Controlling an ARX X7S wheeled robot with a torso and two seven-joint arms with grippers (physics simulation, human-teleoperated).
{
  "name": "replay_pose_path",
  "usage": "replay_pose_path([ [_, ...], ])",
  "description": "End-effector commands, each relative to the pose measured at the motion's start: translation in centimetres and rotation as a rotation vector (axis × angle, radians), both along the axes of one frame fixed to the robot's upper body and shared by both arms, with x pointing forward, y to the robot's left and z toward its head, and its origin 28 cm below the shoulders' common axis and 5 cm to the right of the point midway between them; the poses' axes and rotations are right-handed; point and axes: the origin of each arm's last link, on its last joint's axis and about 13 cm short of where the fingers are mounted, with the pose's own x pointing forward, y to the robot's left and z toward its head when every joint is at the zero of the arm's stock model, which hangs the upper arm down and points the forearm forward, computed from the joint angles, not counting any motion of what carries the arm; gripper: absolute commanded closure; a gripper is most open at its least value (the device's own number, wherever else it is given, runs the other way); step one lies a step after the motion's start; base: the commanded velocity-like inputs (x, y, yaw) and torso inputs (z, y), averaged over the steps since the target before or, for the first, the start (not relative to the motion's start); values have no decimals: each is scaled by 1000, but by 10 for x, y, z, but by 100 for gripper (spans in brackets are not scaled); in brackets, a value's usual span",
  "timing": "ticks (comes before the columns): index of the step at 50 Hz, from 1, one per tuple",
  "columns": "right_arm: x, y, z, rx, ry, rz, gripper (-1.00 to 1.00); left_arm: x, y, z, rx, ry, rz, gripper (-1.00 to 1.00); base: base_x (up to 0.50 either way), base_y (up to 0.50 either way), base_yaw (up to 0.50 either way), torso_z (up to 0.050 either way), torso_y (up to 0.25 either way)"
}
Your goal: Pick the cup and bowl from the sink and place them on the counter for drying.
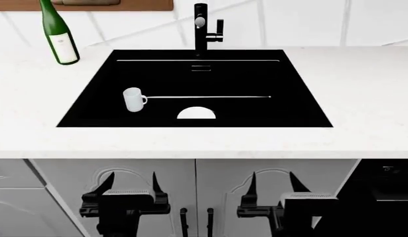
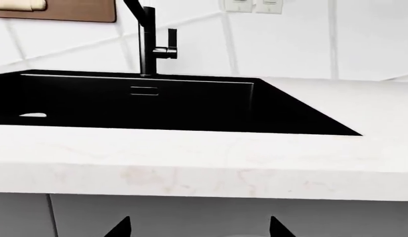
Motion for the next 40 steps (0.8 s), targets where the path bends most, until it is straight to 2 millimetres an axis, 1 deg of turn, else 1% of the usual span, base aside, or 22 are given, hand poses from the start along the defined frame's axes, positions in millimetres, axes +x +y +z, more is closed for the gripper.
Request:
replay_pose_path([
  [1, 0, -3, 4, 9, -5, -15, -100, 3, -1, 6, -113, 26, 9, -100, 0, 0, 0, 0, 0],
  [2, 3, -3, 9, 17, -9, -10, -100, 3, -2, 10, -63, -2, -4, -100, 0, 0, 0, 0, 0],
  [4, 8, -3, 21, 20, -18, 3, -100, 4, -2, 24, -65, -29, -16, -100, 0, 0, 0, 0, 0],
  [5, 9, -3, 25, 28, -22, 2, -100, 4, -2, 26, -57, -34, -23, -100, 0, 0, 0, 0, 0],
  [7, 12, -8, 44, 28, -37, 8, -100, 7, -2, 39, -59, -14, -33, -100, 0, 0, 0, 0, 0],
  [10, 15, -15, 62, 19, -38, 13, -100, 8, 0, 57, -37, -29, -47, -100, 0, 0, 0, 0, 0],
  [12, 19, -21, 86, 1, -56, 26, -100, 11, 3, 82, -5, -55, -73, -100, 0, 0, 0, 0, 0],
  [13, 19, -22, 92, -4, -62, 35, -100, 11, 3, 87, 3, -58, -76, -100, 0, 0, 0, 0, 0],
  [15, 21, -28, 118, -21, -80, 64, -100, 15, 6, 110, 10, -73, -97, -100, 0, 0, 0, 0, 0],
  [19, 23, -40, 161, -10, -97, 101, -100, 22, 15, 137, 40, -88, -110, -100, 0, 0, 0, 0, 0],
  [20, 23, -42, 167, -6, -101, 108, -100, 23, 16, 142, 41, -87, -114, -100, 0, 0, 0, 0, 0],
  [21, 25, -46, 179, -3, -105, 113, -100, 26, 16, 151, 36, -82, -125, -100, 0, 0, 0, 0, 0],
  [22, 25, -48, 184, 3, -107, 114, -100, 27, 16, 155, 40, -69, -118, -100, 0, 0, 0, 0, 0],
  [24, 29, -56, 208, -1, -124, 105, -100, 34, 22, 173, 40, -57, -118, -100, 0, 0, 0, 0, 0],
  [26, 31, -61, 222, -17, -130, 103, -100, 36, 25, 188, 18, -46, -120, -100, 0, 0, 0, 0, 0],
  [27, 34, -64, 233, 1, -131, 106, -100, 40, 27, 200, 26, -48, -120, -100, 0, 0, 0, 0, 0],
  [29, 37, -66, 245, 3, -132, 116, -100, 43, 30, 213, 16, -32, -125, -100, 0, 0, 0, 0, 0],
  [31, 44, -71, 265, 7, -131, 132, -100, 48, 35, 228, 40, -14, -135, -100, 0, 0, 0, 0, 0],
  [33, 49, -76, 278, 15, -120, 152, -100, 56, 40, 239, 44, -4, -134, -100, 0, 0, 0, 0, 0],
  [35, 54, -79, 285, -7, -88, 158, -100, 63, 45, 246, 56, 3, -116, -100, 0, 0, 0, 0, 0],
  [38, 59, -83, 297, 18, -86, 168, -100, 70, 47, 255, 42, 24, -122, -100, 0, 0, 0, 0, 0],
  [40, 61, -83, 312, 9, -79, 187, -100, 77, 47, 262, 36, 27, -115, -100, 0, 0, 0, 0, 0],
])
